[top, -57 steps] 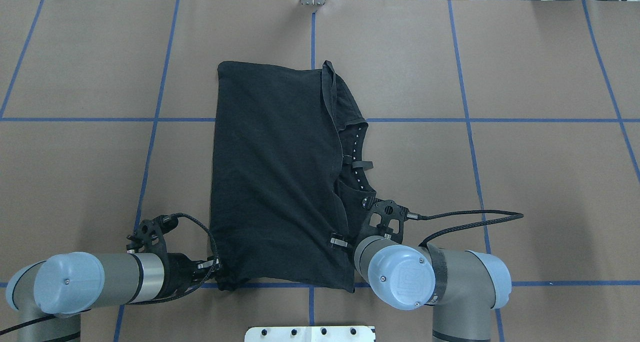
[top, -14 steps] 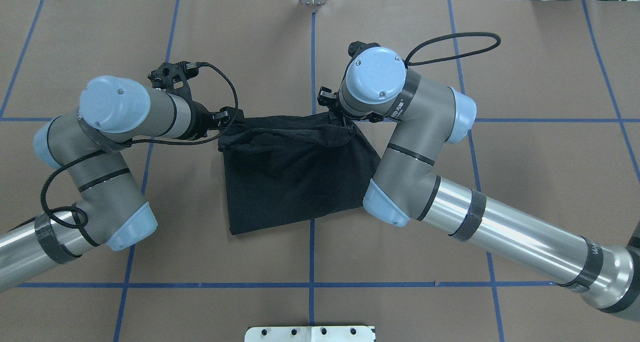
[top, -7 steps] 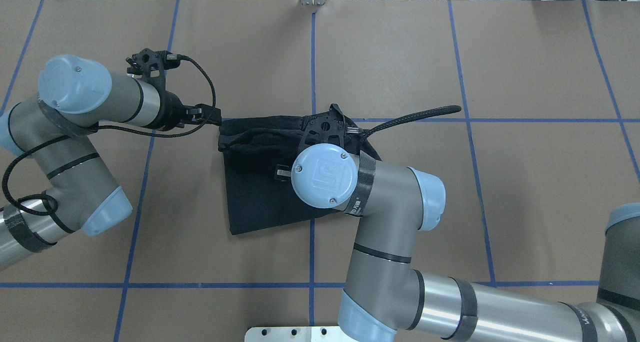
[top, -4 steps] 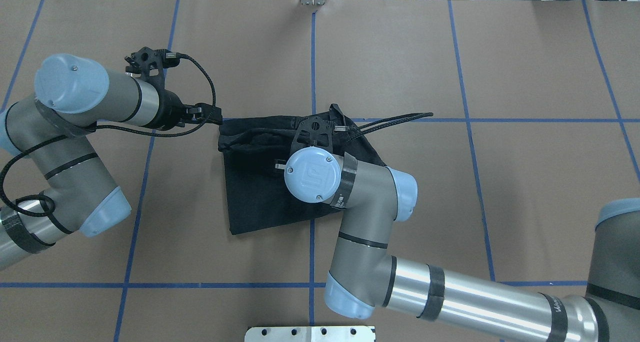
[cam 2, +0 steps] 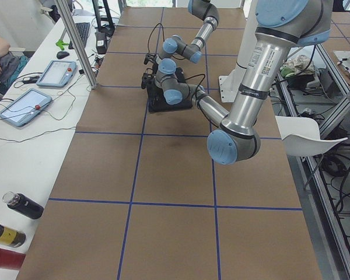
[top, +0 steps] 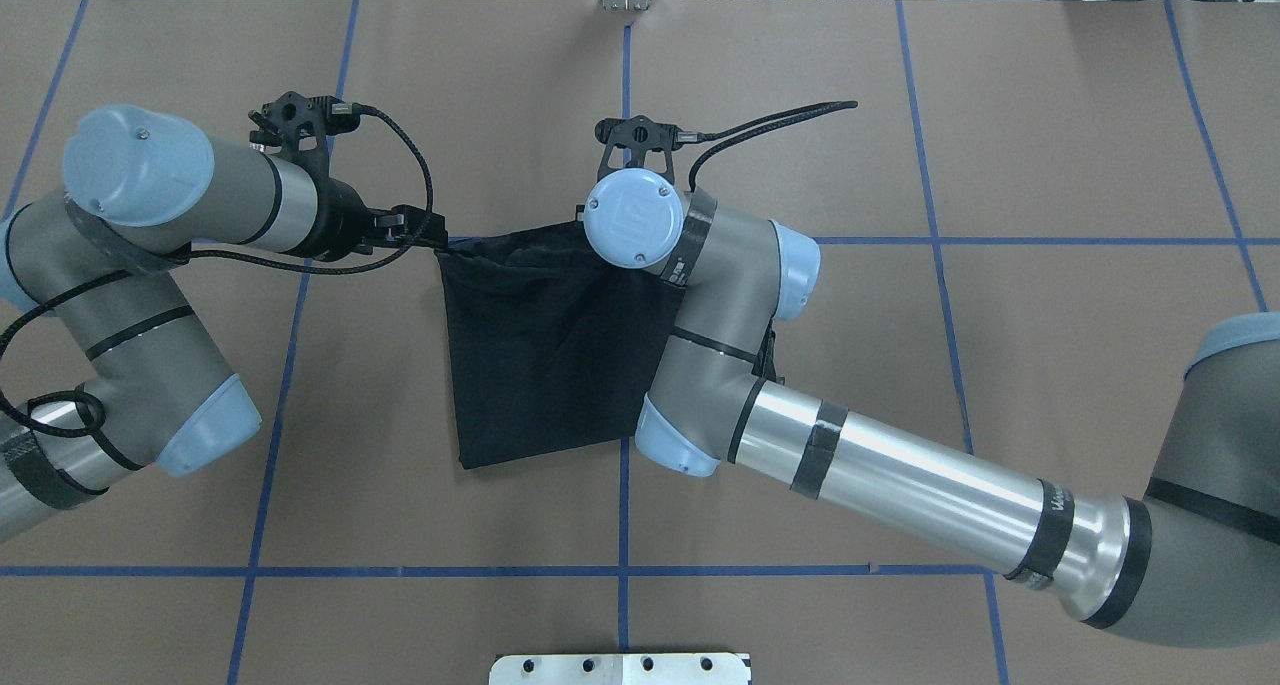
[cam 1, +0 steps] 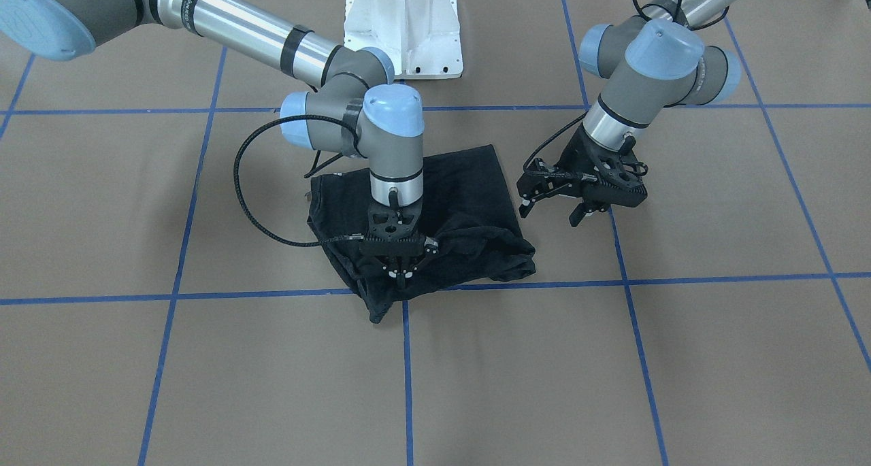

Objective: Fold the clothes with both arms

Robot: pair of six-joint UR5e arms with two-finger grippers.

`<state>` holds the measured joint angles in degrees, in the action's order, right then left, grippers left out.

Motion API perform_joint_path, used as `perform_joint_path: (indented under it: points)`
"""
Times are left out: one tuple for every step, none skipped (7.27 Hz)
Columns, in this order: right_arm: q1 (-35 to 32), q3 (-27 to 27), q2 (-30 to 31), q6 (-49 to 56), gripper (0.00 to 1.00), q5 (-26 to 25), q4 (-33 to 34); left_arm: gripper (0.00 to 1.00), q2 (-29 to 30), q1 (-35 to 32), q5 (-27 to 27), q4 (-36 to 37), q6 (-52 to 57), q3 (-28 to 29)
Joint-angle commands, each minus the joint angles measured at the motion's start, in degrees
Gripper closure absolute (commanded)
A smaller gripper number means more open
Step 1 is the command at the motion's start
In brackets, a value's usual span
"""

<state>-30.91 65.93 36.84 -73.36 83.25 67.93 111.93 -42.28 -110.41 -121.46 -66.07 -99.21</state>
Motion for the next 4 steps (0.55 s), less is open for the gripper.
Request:
perform_joint_path:
  points:
    - [-2.75, -4.75, -2.03, 2.78, 1.0, -0.37, -3.68, 0.0, -0.75, 0.0, -0.33, 0.26, -0.2, -1.33]
    - [-2.93, -4.76, -2.21, 2.61, 0.92, 0.15, -3.77, 0.0, -0.75, 0.0, -0.24, 0.26, -0.2, -1.34]
    - [-3.97, -4.58, -2.39, 2.52, 0.35, 2.16, -3.69, 0.0, -0.84, 0.0, -0.24, 0.26, -0.2, -1.34]
    - [-5.2, -4.32, -2.3, 2.69, 0.02, 5.22, -3.42, 0.0, -0.84, 0.0, -0.24, 0.26, -0.2, -1.34]
